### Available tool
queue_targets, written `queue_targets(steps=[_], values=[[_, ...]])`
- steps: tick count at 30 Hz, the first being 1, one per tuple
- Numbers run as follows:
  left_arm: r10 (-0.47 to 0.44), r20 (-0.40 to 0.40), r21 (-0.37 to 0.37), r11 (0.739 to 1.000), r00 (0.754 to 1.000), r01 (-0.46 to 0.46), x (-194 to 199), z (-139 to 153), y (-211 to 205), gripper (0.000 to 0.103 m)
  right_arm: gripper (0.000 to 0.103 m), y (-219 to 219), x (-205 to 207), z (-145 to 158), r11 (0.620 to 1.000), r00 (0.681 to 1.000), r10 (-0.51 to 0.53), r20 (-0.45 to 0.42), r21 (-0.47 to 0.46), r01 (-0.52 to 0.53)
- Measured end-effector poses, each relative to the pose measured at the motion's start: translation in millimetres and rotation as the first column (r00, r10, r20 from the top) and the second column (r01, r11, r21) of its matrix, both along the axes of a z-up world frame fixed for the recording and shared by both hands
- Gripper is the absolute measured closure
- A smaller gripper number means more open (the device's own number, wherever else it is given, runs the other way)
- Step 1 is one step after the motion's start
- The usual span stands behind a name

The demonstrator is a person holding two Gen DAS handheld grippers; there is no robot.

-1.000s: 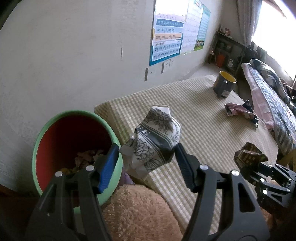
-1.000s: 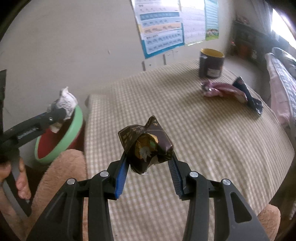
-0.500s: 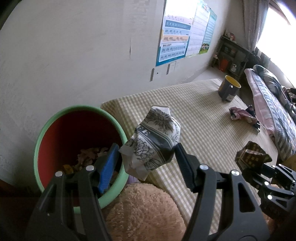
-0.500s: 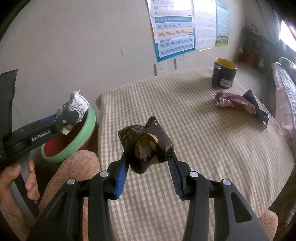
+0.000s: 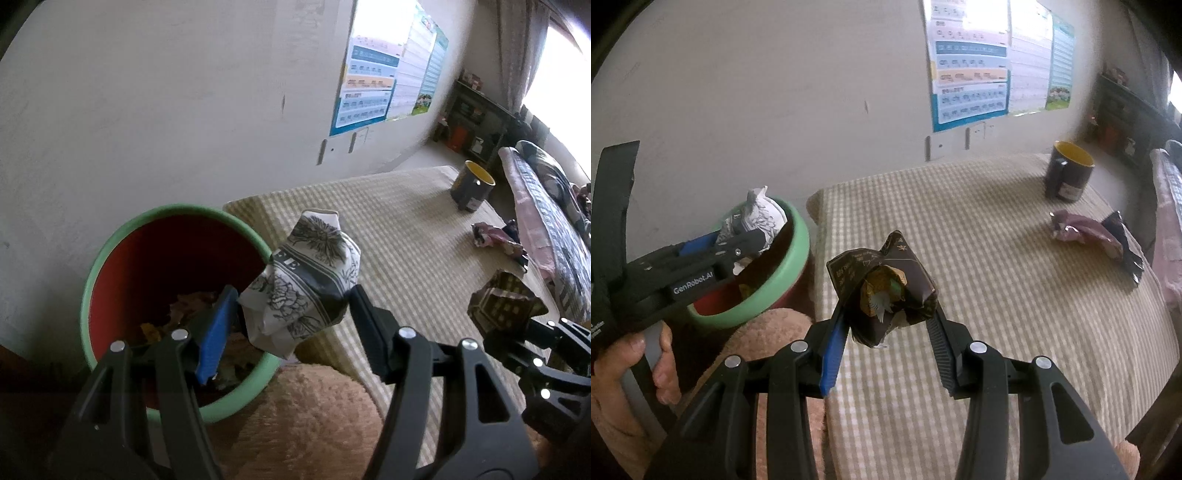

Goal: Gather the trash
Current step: 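Carry the white patterned wrapper and brown foil wrapper over the green bin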

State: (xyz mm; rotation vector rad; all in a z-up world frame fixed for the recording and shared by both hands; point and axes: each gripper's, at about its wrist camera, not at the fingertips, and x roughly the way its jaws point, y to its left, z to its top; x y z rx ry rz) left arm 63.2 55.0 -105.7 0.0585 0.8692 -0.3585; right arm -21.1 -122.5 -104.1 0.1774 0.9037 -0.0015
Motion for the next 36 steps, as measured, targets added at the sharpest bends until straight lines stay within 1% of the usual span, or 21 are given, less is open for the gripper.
queue_targets(steps=[8, 13, 18, 23, 25, 28, 36], values=[[0.064, -0.014, -0.005, 0.998, 0.998, -0.064, 10, -7, 27, 0.043, 0.061, 26, 14, -2, 0.998, 0.998, 0.062, -0.007, -0.012, -0.062], [0.109, -0.014, 0.008, 0.994, 0.994, -0.109, 16, -12, 47, 0.043, 0.061, 44, 28, 1, 0.994, 0.994, 0.106, -0.003, -0.02, -0.106], [0.177, -0.017, 0.018, 0.984, 0.984, -0.176, 24, -17, 76, 0.042, 0.061, 66, 40, 3, 0.987, 0.987, 0.161, 0.002, -0.03, -0.161], [0.235, -0.032, 0.018, 0.972, 0.972, -0.234, 33, -24, 100, 0.043, 0.061, 87, 53, 1, 0.977, 0.978, 0.208, -0.013, -0.034, -0.208], [0.249, -0.04, 0.018, 0.969, 0.968, -0.248, 34, -26, 106, 0.043, 0.06, 93, 58, 0, 0.973, 0.973, 0.23, -0.017, -0.027, -0.23], [0.264, -0.053, 0.011, 0.964, 0.963, -0.264, 36, -30, 114, 0.043, 0.06, 100, 67, -1, 0.965, 0.965, 0.263, -0.019, 0.023, -0.262], [0.291, -0.079, 0.003, 0.957, 0.954, -0.292, 40, -39, 128, 0.043, 0.06, 122, 87, -3, 0.949, 0.948, 0.316, -0.029, -0.001, -0.317]])
